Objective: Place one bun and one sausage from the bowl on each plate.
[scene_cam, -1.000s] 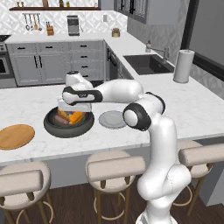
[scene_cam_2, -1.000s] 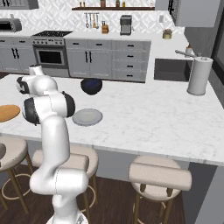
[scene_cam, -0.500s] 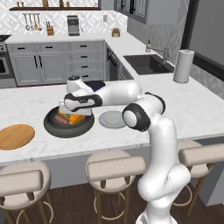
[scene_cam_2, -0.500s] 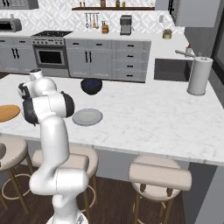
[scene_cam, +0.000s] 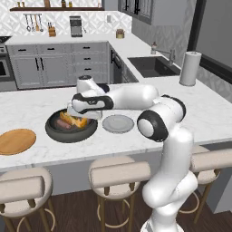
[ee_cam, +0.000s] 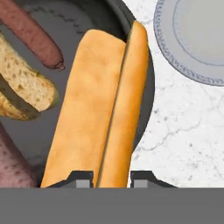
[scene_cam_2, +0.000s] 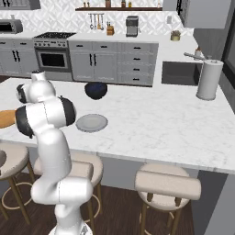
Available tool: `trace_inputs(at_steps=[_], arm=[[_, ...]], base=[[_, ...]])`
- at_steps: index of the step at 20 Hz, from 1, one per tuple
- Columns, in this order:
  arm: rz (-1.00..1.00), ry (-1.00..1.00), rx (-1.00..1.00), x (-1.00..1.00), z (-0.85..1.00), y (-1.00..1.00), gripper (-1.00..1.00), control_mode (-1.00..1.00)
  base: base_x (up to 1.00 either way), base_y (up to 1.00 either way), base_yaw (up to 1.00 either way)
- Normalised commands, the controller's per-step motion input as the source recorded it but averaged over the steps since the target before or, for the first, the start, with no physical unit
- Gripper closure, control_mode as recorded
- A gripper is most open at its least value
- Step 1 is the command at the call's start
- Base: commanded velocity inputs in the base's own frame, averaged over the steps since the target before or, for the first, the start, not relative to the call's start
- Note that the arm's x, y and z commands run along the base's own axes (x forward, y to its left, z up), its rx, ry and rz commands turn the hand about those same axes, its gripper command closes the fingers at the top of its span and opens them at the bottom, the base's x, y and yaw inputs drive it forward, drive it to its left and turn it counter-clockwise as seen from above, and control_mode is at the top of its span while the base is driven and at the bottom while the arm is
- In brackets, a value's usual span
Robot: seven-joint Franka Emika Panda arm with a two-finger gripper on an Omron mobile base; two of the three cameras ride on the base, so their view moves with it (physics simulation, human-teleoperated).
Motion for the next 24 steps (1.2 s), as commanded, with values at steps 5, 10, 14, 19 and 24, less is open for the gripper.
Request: trace_inputs(at_steps=[5, 10, 14, 19, 24], arm=[[-0.14, -0.28, 0.23, -1.0, 0.68, -0.73, 1.0, -1.0], [-0.14, -0.24, 0.15, -1.0, 0.9, -0.23, 1.0, -1.0], [-0.01, -0.12, 0.01, -1.0, 0.71, 0.04, 1.0, -1.0], [0.0, 0.0, 0.0, 0.0, 0.0, 0.0, 1.0, 1.0], [0.0, 0.0, 0.0, 0.0, 0.0, 0.0, 1.0, 1.0]], base=[[0.0, 0.0, 0.0], [0.0, 0.0, 0.0], [0.0, 0.0, 0.0], [-0.86, 0.66, 0.0], [-0.23, 1.0, -0.14]])
